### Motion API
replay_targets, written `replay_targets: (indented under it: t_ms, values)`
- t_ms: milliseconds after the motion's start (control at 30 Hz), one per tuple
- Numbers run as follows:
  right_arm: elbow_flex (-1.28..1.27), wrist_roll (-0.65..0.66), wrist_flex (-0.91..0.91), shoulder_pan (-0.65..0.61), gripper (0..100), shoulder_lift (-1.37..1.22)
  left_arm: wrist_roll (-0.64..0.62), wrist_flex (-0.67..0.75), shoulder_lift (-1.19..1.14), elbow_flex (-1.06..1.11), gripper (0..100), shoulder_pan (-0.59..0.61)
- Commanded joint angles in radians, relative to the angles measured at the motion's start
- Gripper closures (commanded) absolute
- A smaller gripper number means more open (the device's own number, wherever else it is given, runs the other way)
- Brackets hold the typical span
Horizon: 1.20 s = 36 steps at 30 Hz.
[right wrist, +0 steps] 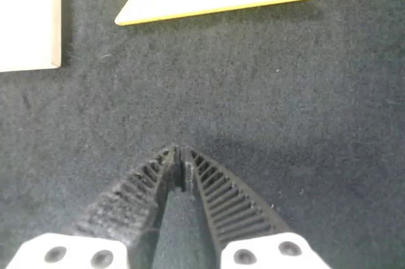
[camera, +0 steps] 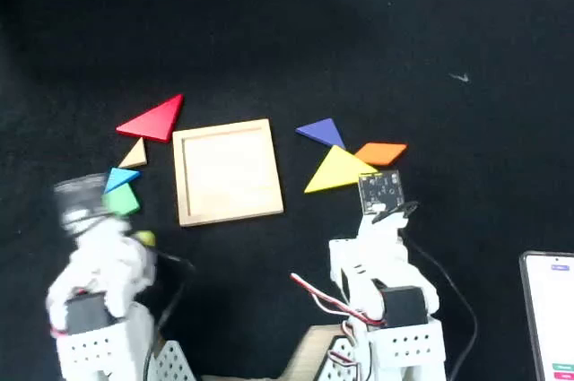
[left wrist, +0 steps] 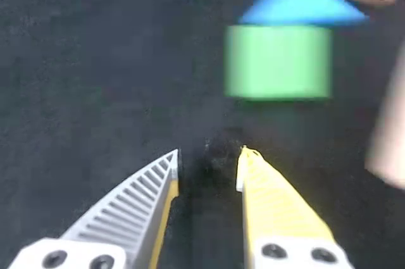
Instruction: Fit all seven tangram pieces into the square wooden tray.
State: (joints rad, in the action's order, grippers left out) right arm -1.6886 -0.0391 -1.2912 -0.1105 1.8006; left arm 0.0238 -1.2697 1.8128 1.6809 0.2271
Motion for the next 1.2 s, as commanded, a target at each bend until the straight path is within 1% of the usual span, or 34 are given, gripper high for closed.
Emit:
replay_targets:
  t_ms: [0,933,1033,1067,1100,1167]
  values:
    - [0.002,0.002,-0.005,-0.008,98.7,0.073,-0.008,-0.005,0.008,0.018,84,-0.107]
    - [0.002,0.002,-0.005,-0.014,98.7,0.073,-0.009,0.002,0.011,0.018,84,-0.107]
    - [0.007,0.006,-0.005,-0.037,98.7,0.073,-0.003,-0.006,0.009,-0.048,84,-0.082]
    - [0.018,0.032,-0.003,-0.052,98.7,0.073,-0.003,-0.005,0.009,-0.085,84,-0.056]
    - [0.041,0.091,0.012,-0.064,98.6,0.074,-0.003,0.005,0.011,-0.122,83,-0.028]
    - [0.107,0.245,0.055,-0.044,98.6,0.09,0.008,0.046,0.011,-0.211,83,0.007]
